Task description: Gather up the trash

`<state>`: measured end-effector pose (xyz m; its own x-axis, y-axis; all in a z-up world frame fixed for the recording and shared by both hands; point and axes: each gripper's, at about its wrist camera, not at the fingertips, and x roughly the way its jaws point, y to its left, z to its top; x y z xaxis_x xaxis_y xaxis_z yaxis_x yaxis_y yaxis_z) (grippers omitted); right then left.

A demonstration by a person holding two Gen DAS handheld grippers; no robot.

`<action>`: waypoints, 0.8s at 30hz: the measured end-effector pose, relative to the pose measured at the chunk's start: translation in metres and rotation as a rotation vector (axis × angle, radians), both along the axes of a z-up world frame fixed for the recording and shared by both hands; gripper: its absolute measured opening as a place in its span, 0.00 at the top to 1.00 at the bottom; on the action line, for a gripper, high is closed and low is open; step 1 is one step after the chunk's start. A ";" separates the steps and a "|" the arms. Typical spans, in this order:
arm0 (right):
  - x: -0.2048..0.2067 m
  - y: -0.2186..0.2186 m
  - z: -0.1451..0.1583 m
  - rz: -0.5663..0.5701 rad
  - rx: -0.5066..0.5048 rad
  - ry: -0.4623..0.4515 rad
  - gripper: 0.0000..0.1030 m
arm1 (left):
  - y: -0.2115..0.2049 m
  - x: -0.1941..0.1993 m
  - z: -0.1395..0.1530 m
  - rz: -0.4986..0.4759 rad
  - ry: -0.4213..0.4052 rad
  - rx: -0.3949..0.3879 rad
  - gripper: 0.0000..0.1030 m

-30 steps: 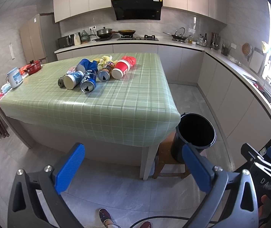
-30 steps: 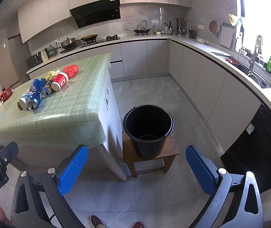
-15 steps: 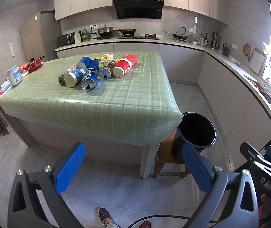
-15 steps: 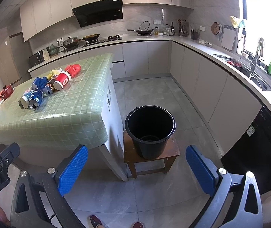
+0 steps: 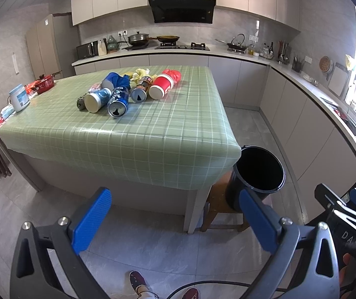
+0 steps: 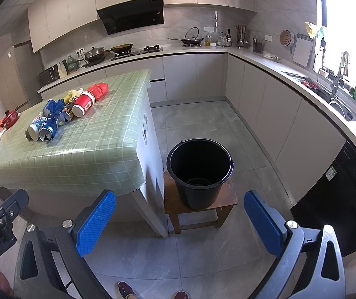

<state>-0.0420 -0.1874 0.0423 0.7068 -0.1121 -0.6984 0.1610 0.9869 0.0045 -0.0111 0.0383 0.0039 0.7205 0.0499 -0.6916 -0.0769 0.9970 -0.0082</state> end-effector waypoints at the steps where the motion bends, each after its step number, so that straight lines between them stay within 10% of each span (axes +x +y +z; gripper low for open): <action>1: 0.001 0.000 -0.001 0.001 -0.001 0.001 0.00 | 0.000 0.000 0.000 -0.001 0.000 0.000 0.00; 24: 0.014 0.008 -0.004 0.018 0.002 0.010 0.00 | 0.009 0.008 -0.003 0.012 0.011 0.000 0.00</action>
<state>-0.0284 -0.1796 0.0381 0.7017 -0.0985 -0.7056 0.1437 0.9896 0.0048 -0.0033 0.0475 0.0007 0.7121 0.0579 -0.6997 -0.0885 0.9960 -0.0076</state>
